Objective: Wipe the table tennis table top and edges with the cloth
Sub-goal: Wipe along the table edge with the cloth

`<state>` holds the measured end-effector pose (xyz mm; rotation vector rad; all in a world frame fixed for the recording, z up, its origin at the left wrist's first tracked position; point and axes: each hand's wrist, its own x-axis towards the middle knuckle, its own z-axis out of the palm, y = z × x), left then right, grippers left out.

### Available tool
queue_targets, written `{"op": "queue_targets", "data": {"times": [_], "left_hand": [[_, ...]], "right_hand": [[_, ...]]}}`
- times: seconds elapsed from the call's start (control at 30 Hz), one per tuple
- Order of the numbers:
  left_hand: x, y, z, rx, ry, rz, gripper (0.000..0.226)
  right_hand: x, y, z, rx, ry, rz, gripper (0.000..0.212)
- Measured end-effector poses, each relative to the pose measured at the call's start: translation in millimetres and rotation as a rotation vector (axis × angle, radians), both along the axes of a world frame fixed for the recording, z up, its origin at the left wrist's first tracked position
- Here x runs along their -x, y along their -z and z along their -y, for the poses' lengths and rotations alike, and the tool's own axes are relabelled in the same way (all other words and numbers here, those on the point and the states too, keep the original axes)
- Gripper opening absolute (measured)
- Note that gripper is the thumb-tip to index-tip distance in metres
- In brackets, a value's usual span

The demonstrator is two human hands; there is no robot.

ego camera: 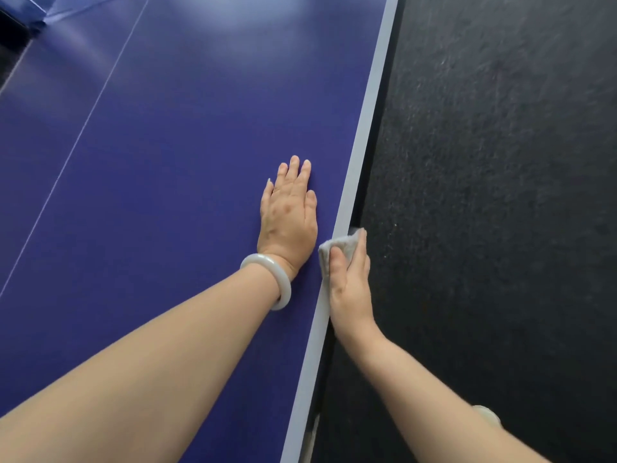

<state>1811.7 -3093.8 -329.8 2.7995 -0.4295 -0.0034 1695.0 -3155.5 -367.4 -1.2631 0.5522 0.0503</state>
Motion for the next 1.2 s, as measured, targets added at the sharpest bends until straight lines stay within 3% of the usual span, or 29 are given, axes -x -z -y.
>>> {"op": "queue_targets", "data": {"times": [0.17, 0.37, 0.5, 0.63, 0.77, 0.93, 1.03, 1.1, 1.2], "left_hand": [[0.3, -3.5, 1.2, 0.057, -0.001, -0.005, 0.05], [31.1, -14.7, -16.4, 0.284, -0.057, -0.09, 0.049], [120.6, -17.0, -62.0, 0.152, 0.099, -0.079, 0.049], [217.2, -12.1, -133.7, -0.07, 0.122, -0.028, 0.051], [257.0, -4.2, -154.9, -0.143, 0.084, -0.035, 0.059], [253.3, -7.3, -151.4, -0.149, 0.055, -0.034, 0.054], [260.8, -10.1, -139.8, -0.176, -0.017, -0.066, 0.056], [269.3, -21.5, -125.4, -0.137, -0.088, -0.171, 0.057], [285.5, -51.7, -105.9, 0.06, -0.078, -0.321, 0.049]], "right_hand": [[17.4, 2.0, -12.1, 0.041, -0.006, 0.001, 0.075], [10.8, 5.7, -10.9, 0.137, 0.001, 0.015, 0.067], [7.5, 1.4, -12.3, 0.137, 0.027, -0.004, 0.065], [19.0, -8.9, -18.4, 0.121, 0.046, -0.038, 0.063], [96.1, -10.8, -63.7, 0.129, 0.01, -0.06, 0.066], [218.5, -21.2, -120.5, -0.002, -0.14, -0.166, 0.068], [255.5, -37.9, -113.2, -0.106, -0.195, -0.186, 0.049], [267.1, -53.7, -91.2, -0.244, -0.138, -0.159, 0.032], [275.6, -86.4, -48.4, -0.573, -0.011, -0.151, 0.031]]}}
